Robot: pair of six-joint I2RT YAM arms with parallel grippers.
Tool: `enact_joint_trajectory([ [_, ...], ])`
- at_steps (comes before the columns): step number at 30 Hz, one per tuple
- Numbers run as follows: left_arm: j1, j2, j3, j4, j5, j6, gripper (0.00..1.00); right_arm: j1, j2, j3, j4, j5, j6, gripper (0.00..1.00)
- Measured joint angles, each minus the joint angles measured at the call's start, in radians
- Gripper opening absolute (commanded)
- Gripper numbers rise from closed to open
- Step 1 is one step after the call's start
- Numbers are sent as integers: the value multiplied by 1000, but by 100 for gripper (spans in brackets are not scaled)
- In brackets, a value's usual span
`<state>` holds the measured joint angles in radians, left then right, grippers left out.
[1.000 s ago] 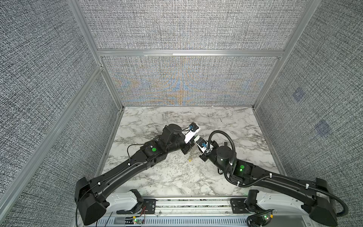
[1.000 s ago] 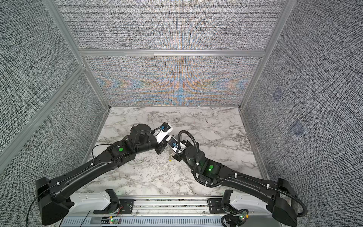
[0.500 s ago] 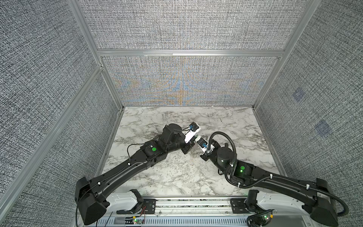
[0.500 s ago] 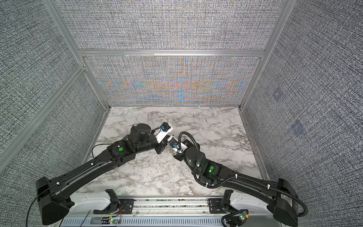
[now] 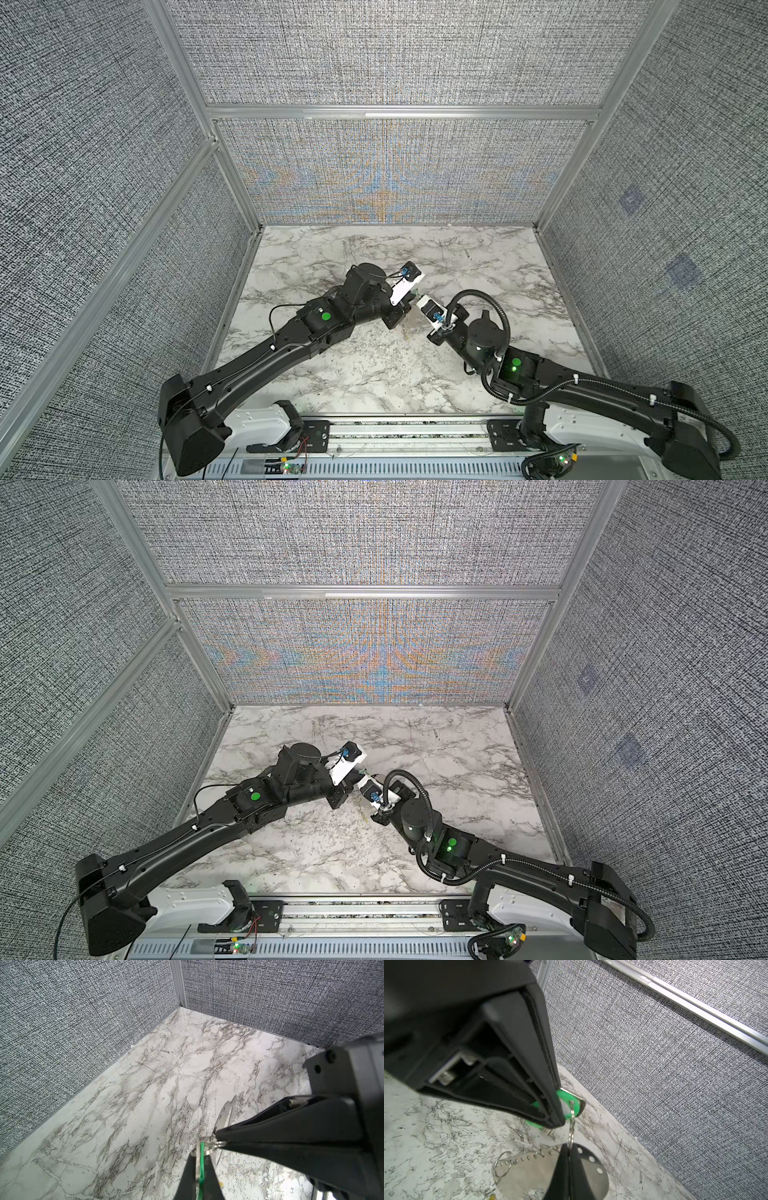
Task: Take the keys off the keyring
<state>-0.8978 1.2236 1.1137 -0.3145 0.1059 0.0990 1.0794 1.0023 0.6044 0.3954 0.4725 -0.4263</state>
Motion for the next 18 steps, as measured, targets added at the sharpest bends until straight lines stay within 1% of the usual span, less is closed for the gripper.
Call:
enact_joint_trajectory([
  [6,5,-1,-23,4,13,-22,0,0,-27,-49,64,-38,-17,0],
  [18,32,-10,-32,-1,70,-21,0,0,-47,-114,171,-106,-35,0],
])
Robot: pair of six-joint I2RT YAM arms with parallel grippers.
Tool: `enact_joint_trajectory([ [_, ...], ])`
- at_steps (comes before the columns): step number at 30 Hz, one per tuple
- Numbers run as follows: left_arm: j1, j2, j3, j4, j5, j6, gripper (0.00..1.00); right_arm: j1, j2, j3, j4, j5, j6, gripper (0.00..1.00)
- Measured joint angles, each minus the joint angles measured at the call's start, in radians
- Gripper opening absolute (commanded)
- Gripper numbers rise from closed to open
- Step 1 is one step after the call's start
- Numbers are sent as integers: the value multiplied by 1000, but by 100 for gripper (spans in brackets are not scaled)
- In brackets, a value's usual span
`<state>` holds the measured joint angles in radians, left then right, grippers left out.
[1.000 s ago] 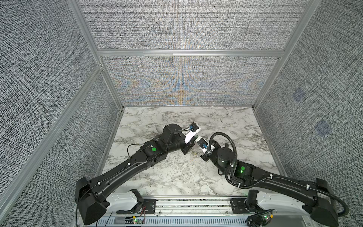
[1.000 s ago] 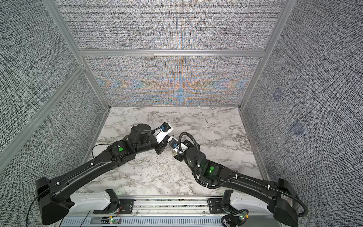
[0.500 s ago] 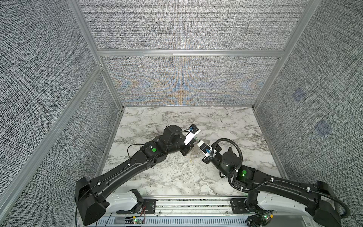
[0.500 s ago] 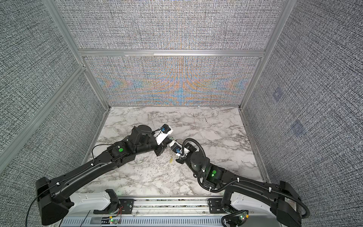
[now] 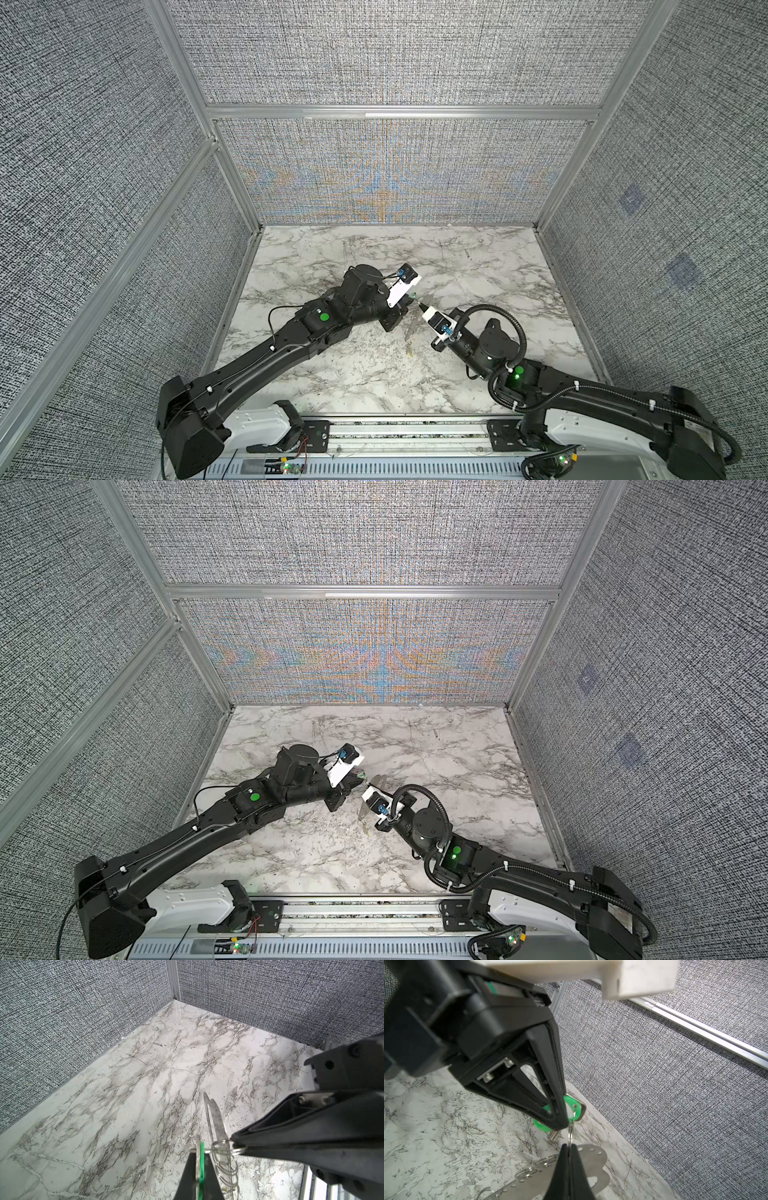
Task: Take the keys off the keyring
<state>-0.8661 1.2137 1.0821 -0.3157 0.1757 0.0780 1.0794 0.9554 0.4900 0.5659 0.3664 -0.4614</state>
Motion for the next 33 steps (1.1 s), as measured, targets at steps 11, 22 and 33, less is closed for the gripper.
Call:
enact_joint_trajectory([
  [11,10,-8,1,-4,46,-4,0,0,19,-48,110,-15,5,0],
  [22,10,8,45,-24,39,-11,0,-1,29,-14,117,2,18,19],
  [33,9,31,76,-33,7,-19,0,1,52,41,58,38,34,20],
])
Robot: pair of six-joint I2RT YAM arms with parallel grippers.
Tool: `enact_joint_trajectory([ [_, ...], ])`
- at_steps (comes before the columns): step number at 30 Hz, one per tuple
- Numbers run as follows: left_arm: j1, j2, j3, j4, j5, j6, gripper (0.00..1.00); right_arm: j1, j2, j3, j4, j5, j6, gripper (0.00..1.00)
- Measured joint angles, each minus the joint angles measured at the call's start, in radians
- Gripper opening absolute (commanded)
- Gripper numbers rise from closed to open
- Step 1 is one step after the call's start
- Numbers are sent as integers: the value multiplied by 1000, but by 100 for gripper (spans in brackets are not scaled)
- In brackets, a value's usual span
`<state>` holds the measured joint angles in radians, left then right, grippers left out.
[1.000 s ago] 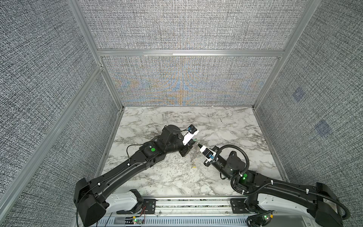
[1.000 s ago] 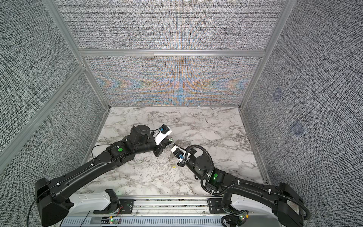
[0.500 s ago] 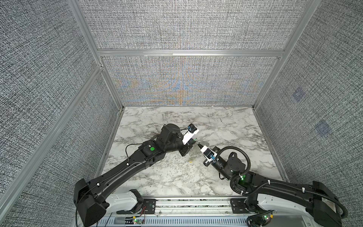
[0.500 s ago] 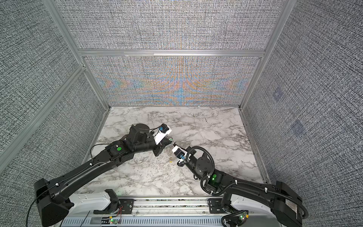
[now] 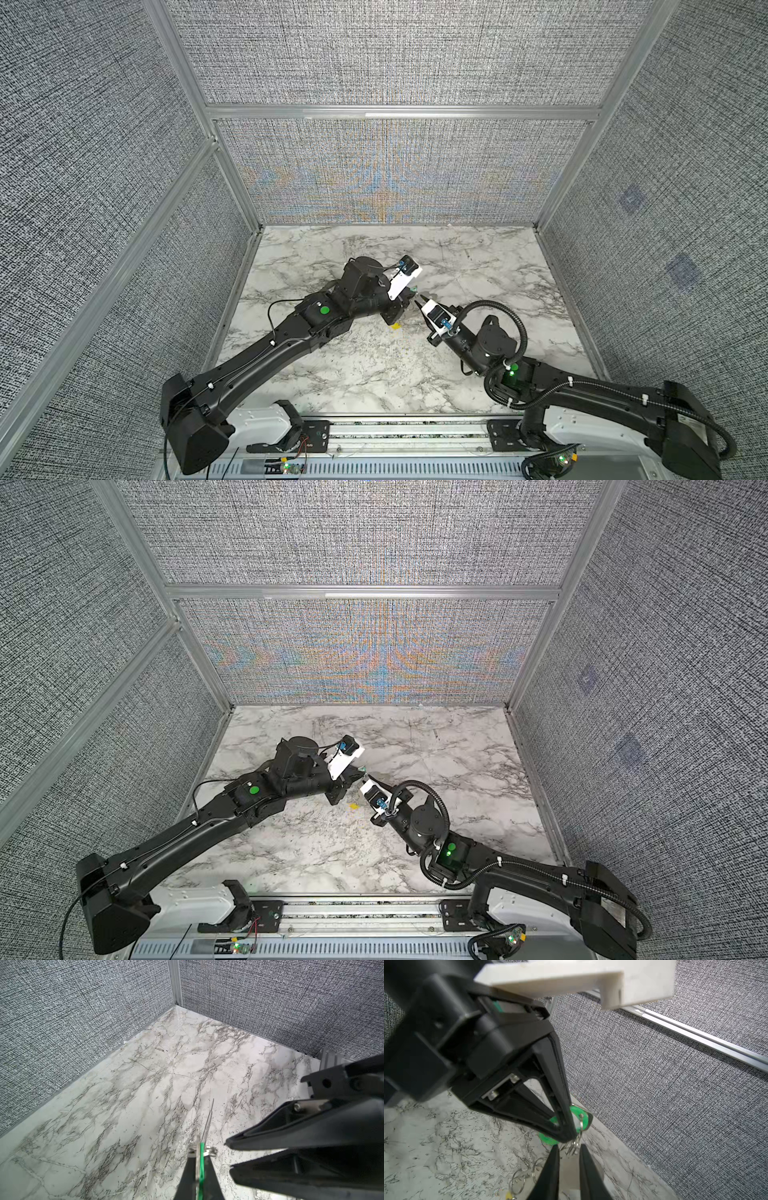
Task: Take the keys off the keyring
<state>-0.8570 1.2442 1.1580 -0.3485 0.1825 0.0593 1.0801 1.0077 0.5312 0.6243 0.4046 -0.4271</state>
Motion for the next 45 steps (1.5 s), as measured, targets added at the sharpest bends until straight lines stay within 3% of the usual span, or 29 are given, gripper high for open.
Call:
enact_joint_trajectory([
  [24,-11,16,22,-35,-23,12,0,2,50,37,-81,71,74,23],
  [45,-18,23,26,-39,-8,12,0,2,74,51,-72,113,87,16],
])
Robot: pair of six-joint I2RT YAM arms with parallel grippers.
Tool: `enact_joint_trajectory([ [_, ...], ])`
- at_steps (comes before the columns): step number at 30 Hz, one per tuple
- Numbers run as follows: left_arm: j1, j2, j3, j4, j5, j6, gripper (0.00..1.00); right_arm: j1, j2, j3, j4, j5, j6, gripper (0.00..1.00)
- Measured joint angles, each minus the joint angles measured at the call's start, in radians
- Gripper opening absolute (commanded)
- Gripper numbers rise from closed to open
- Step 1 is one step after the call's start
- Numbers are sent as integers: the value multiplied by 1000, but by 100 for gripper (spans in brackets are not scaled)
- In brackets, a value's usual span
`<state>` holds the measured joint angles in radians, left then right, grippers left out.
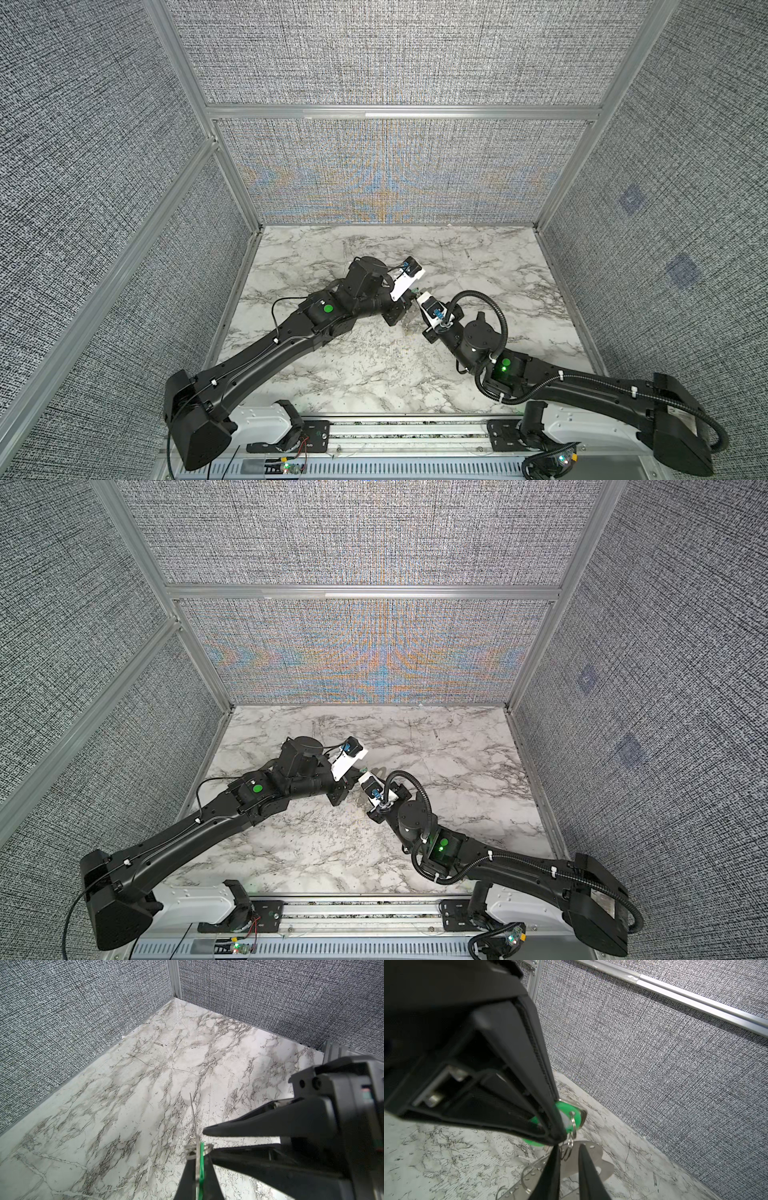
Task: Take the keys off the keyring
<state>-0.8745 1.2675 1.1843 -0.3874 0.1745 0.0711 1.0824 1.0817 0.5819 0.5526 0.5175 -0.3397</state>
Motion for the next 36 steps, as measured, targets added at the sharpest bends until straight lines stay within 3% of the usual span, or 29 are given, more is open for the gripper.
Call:
enact_joint_trajectory([
  [17,-2,0,5,-4,1,0,0,-1,-1,0,6,-3,-4,0],
  [36,27,6,2,-13,-29,6,0,-5,-27,-36,56,-72,-56,0],
])
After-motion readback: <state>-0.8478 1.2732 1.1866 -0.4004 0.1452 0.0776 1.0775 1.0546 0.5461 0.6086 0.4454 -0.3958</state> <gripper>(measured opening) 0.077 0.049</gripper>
